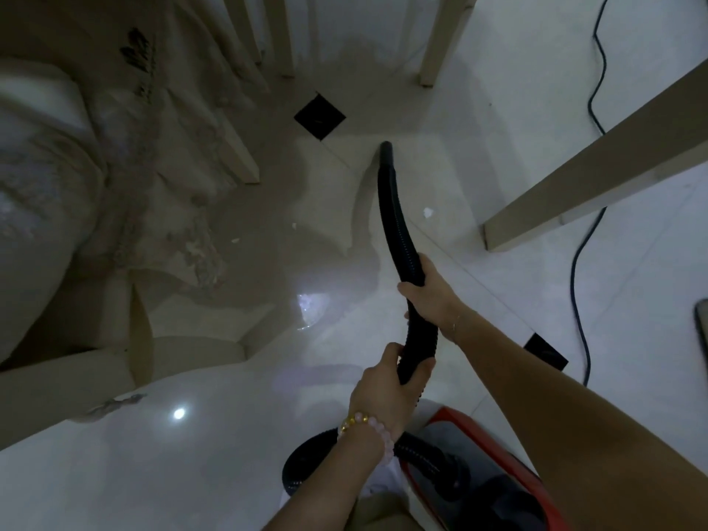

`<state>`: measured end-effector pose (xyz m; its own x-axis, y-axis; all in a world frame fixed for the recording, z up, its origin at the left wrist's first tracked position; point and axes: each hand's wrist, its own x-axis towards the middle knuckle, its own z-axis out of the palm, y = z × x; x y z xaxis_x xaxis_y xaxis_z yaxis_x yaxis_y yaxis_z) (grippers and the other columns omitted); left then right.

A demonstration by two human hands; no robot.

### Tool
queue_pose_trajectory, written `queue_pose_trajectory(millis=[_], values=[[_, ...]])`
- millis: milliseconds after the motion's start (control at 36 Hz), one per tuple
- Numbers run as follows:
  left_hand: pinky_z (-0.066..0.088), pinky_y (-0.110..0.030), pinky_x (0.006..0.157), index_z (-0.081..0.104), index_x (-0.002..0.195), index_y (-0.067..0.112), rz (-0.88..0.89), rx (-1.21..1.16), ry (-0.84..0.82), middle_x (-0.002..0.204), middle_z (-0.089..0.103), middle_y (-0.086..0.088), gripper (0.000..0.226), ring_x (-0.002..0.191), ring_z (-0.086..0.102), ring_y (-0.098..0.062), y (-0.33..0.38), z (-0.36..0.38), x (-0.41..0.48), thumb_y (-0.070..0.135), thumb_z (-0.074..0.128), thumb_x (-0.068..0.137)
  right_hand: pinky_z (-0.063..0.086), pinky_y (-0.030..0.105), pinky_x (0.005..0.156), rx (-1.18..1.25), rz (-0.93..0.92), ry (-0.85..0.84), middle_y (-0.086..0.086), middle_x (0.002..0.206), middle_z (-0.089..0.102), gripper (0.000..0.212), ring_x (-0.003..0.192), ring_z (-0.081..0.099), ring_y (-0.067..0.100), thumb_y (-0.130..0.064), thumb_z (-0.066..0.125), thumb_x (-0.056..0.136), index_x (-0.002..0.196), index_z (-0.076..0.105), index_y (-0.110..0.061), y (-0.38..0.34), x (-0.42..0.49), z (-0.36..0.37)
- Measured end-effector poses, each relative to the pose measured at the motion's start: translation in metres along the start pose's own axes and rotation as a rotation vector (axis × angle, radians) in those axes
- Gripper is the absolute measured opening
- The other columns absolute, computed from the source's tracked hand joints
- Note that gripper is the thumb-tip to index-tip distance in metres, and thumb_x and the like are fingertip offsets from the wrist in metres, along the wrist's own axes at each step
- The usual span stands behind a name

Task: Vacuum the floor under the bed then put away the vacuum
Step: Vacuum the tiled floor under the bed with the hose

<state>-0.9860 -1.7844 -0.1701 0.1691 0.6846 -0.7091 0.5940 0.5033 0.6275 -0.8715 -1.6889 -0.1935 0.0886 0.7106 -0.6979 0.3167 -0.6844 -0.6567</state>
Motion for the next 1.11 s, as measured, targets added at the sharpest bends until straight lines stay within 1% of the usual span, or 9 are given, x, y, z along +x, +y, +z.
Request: queue_pose_trajectory(millis=[56,167,361,472,556,694,833,944,1111], values=[[0.053,-0.03,0.07,0.048,0.12,0.019,-0.007,0.014,-0.016,0.095,0.069,-0.012,0.046,0.08,0.065,-0.022,-0.001,-0.001,-0.007,0.053,0.049,0.089,0.056,0.045,0.07,0.015,0.018,0.007,0.004,0.085,0.051,0.044,0.06,0.053,0.02,-0.008,0.046,0.094,0.134,0.034,-0.02,0.004,-0.007,0.002],[0.049,-0.027,0.069,0.046,0.118,0.022,-0.011,0.051,-0.055,0.099,0.068,-0.008,0.043,0.084,0.065,-0.021,-0.002,-0.005,-0.034,0.054,0.047,0.09,0.053,0.03,0.055,0.097,0.062,-0.007,0.005,0.083,0.048,0.04,0.058,0.05,0.018,-0.007,0.046,0.095,0.132,0.036,-0.017,0.012,-0.029,0.007],[0.048,-0.03,0.065,0.045,0.107,0.024,-0.059,0.045,-0.143,0.075,0.061,0.003,0.035,0.069,0.061,-0.018,-0.021,-0.007,-0.089,0.054,0.049,0.089,0.05,0.026,0.047,0.195,0.174,-0.056,0.008,0.08,0.047,0.029,0.053,0.05,0.018,-0.008,0.047,0.094,0.121,0.04,-0.015,0.032,-0.081,0.027],[0.043,-0.024,0.061,0.045,0.098,0.025,-0.056,0.058,-0.16,0.078,0.061,0.003,0.028,0.067,0.055,-0.012,-0.03,-0.006,-0.11,0.052,0.048,0.09,0.05,0.027,0.049,0.263,0.213,-0.045,0.007,0.081,0.048,0.028,0.053,0.051,0.015,-0.01,0.047,0.095,0.12,0.04,-0.019,0.04,-0.102,0.037],[0.038,-0.017,0.054,0.046,0.097,0.024,-0.039,0.068,-0.148,0.07,0.056,0.007,0.028,0.06,0.051,-0.005,-0.032,-0.005,-0.115,0.05,0.049,0.09,0.051,0.028,0.049,0.282,0.213,0.028,0.007,0.082,0.048,0.03,0.053,0.051,0.016,-0.011,0.046,0.096,0.122,0.036,-0.023,0.04,-0.112,0.038],[0.048,-0.028,0.067,0.049,0.1,0.017,-0.012,0.079,-0.168,0.079,0.063,-0.002,0.036,0.072,0.061,-0.017,-0.026,-0.003,-0.113,0.051,0.049,0.09,0.05,0.028,0.046,0.371,0.254,0.116,0.007,0.077,0.045,0.029,0.053,0.048,0.018,-0.01,0.046,0.097,0.124,0.04,-0.015,0.042,-0.115,0.027],[0.054,-0.035,0.075,0.049,0.094,0.023,0.014,0.105,-0.176,0.081,0.066,0.0,0.036,0.075,0.064,-0.015,-0.023,0.001,-0.108,0.059,0.048,0.086,0.05,0.032,0.05,0.439,0.293,0.166,0.008,0.079,0.045,0.03,0.055,0.048,0.02,-0.009,0.047,0.096,0.125,0.04,-0.013,0.047,-0.114,0.016],[0.054,-0.035,0.072,0.044,0.087,0.028,0.016,0.104,-0.183,0.074,0.062,0.003,0.031,0.072,0.064,-0.017,-0.024,0.002,-0.107,0.059,0.047,0.086,0.05,0.033,0.051,0.425,0.283,0.158,0.008,0.079,0.045,0.031,0.055,0.048,0.021,-0.009,0.046,0.096,0.126,0.039,-0.012,0.047,-0.112,0.017],[0.052,-0.033,0.071,0.049,0.096,0.021,-0.005,0.066,-0.148,0.083,0.068,-0.006,0.033,0.074,0.066,-0.018,-0.026,0.0,-0.107,0.053,0.049,0.089,0.05,0.032,0.051,0.38,0.261,0.161,0.006,0.078,0.047,0.033,0.055,0.048,0.019,-0.011,0.046,0.096,0.129,0.039,-0.015,0.043,-0.11,0.026]])
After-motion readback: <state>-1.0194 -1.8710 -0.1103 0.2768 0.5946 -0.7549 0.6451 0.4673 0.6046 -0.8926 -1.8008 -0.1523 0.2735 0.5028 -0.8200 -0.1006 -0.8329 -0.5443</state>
